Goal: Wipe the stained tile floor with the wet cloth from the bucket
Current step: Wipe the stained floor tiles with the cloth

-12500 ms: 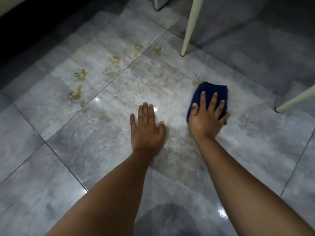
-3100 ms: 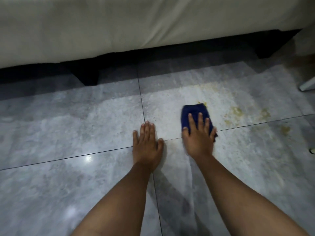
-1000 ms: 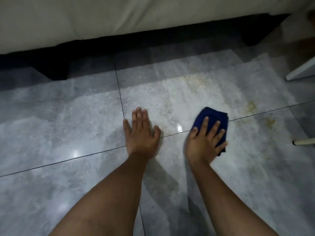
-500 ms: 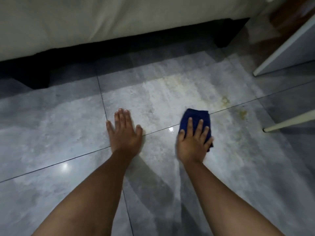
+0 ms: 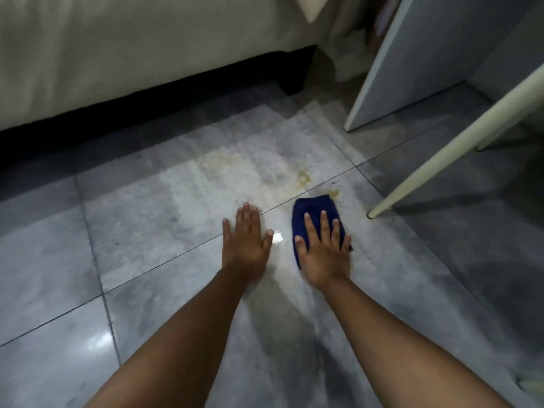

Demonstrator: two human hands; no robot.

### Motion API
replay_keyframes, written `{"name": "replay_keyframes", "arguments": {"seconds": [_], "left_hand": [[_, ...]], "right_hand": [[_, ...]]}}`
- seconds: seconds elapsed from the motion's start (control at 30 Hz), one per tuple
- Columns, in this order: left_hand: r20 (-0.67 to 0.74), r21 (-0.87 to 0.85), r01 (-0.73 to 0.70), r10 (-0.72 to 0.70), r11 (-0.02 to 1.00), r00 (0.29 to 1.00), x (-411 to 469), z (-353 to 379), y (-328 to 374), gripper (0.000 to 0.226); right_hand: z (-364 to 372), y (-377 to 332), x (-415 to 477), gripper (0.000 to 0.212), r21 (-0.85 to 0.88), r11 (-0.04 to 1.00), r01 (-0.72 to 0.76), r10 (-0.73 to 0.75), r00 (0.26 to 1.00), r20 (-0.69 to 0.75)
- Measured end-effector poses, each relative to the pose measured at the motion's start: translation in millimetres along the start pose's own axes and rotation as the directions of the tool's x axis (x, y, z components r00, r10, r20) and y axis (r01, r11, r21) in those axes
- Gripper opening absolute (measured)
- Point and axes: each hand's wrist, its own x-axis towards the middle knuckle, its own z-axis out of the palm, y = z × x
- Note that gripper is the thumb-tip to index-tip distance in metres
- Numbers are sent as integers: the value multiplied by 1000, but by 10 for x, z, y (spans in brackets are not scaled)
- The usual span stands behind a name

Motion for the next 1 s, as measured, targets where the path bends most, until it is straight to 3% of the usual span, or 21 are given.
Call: {"name": "replay_keyframes", "arguments": {"seconds": [0.17, 0.3, 0.37, 0.53, 0.63, 0.7, 0.77, 0.83, 0.93, 1.0], "left_hand": [[45, 89, 60, -64, 994, 997, 214, 133, 230, 66], [216, 124, 54, -80, 991, 973, 190, 105, 458, 68], [237, 162, 27, -65, 986, 969, 102, 80, 478, 68], [42, 153, 39, -46, 987, 998, 361, -148, 171, 66], [-10, 153, 42, -41, 987, 999, 595, -166, 60, 66], [1, 132, 46, -47, 990, 999, 660, -141, 50, 66], [-29, 82, 46, -43, 996, 999, 657, -95, 34, 66], [-70, 69, 29, -24, 997, 997, 601, -32, 1, 66], [-108, 65, 30, -23, 997, 994, 569, 52, -25, 67], [-125, 75, 29, -20, 997, 992, 622, 68, -34, 67]], "right_hand": [[100, 394, -76, 59, 22, 998, -57, 59, 990, -129], [155, 451, -185, 59, 39, 999, -12, 14, 999, -48], [52, 560, -113, 59, 23, 1000, 4, -3, 999, -50], [5, 325, -70, 65, 136, 965, -223, 246, 950, -191], [59, 77, -12, 67, 131, 987, -94, 118, 975, -188], [-42, 123, 229, 65, 113, 993, 40, -23, 989, -144], [-202, 261, 580, 64, 109, 990, 86, -73, 991, -116], [-283, 411, 789, 64, 112, 994, -3, 13, 996, -83], [-133, 433, 715, 63, 131, 971, -202, 222, 961, -166], [-25, 204, 646, 62, 128, 974, -187, 208, 961, -180]]}}
